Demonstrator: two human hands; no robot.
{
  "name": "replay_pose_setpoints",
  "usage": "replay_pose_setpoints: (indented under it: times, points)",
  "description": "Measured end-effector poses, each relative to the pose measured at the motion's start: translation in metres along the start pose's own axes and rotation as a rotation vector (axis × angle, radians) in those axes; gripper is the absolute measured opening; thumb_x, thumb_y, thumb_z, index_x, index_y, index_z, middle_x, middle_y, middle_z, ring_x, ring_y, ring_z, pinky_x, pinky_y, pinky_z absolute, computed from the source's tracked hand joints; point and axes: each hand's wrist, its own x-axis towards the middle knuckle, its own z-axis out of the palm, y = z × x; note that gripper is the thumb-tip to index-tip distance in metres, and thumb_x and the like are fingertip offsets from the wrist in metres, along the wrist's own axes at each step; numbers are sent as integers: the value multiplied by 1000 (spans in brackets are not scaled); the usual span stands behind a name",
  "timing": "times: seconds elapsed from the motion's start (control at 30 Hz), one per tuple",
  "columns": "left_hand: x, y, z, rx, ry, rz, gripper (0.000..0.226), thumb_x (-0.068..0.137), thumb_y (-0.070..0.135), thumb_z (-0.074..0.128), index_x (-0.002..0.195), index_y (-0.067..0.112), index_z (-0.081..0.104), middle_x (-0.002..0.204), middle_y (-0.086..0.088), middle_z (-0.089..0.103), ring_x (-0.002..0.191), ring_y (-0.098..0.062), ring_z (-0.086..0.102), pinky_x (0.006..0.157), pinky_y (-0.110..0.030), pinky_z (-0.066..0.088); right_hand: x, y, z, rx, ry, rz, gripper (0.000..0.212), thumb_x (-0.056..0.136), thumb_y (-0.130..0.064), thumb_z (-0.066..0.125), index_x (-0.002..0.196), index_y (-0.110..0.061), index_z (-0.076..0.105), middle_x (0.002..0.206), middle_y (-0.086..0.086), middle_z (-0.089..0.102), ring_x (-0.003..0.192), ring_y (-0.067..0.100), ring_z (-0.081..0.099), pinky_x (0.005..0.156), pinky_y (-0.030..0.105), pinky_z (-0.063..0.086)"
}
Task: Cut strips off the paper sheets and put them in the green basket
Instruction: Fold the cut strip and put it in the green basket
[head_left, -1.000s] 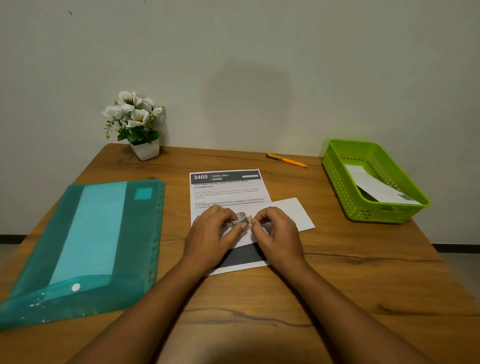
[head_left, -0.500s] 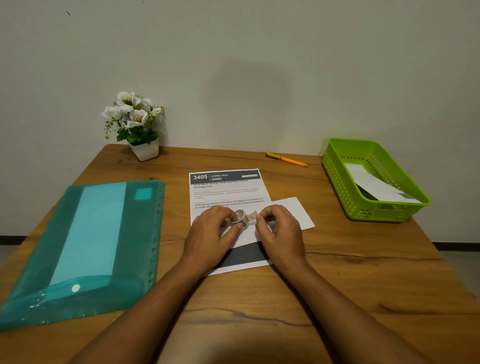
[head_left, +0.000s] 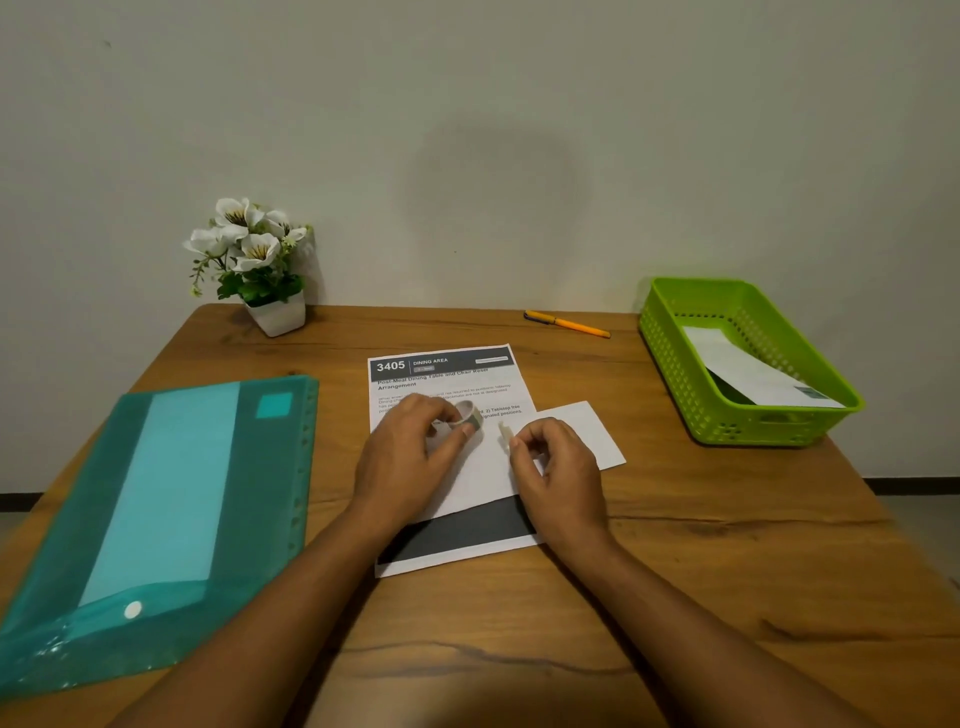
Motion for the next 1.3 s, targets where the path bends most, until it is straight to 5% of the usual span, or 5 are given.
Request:
replay_pose_setpoints:
  times: [0.23,0.7,0.9,1.0,1.3]
  points:
    - [94,-18,0,290,19,-25,32,98,58,56,88,29,64,92,10,58,84,-13,55,61,-31,39,1,6,3,-20,-25,7,14,98,-19,64,90,-29,59,90,-18,60,91,5,60,73,32,56]
    - [167,-43,18,636,-37,-117,40,97,59,57,87,26,76,72,1,69,68,-21,63,58,-32,47,-1,12,8,-84,-41,21,6,100,-32,60,94,-34,57,95,-20,58,93,7,59,72,28,57]
    - [153,-21,7,341,109,-260,37,95,57,60,107,24,68,89,5,70,87,-23,65,64,-34,45,0,11,7,-76,-42,20,8,100,-29,61,93,-33,58,93,-21,58,93,6,58,73,30,56]
    - [120,0,5,71,175,-323,28,95,55,57,98,29,67,80,13,66,80,-17,66,64,-32,49,0,9,7,-56,-35,22,10,99,-26,62,92,-32,58,92,-20,59,92,6,59,74,30,56]
    - [-10,32,24,-81,-82,-135,34,95,61,55,82,33,71,74,17,69,72,-2,63,61,-32,52,0,4,2,-9,5,-53,12,97,-21,67,88,-26,61,87,-17,61,89,9,60,71,21,47]
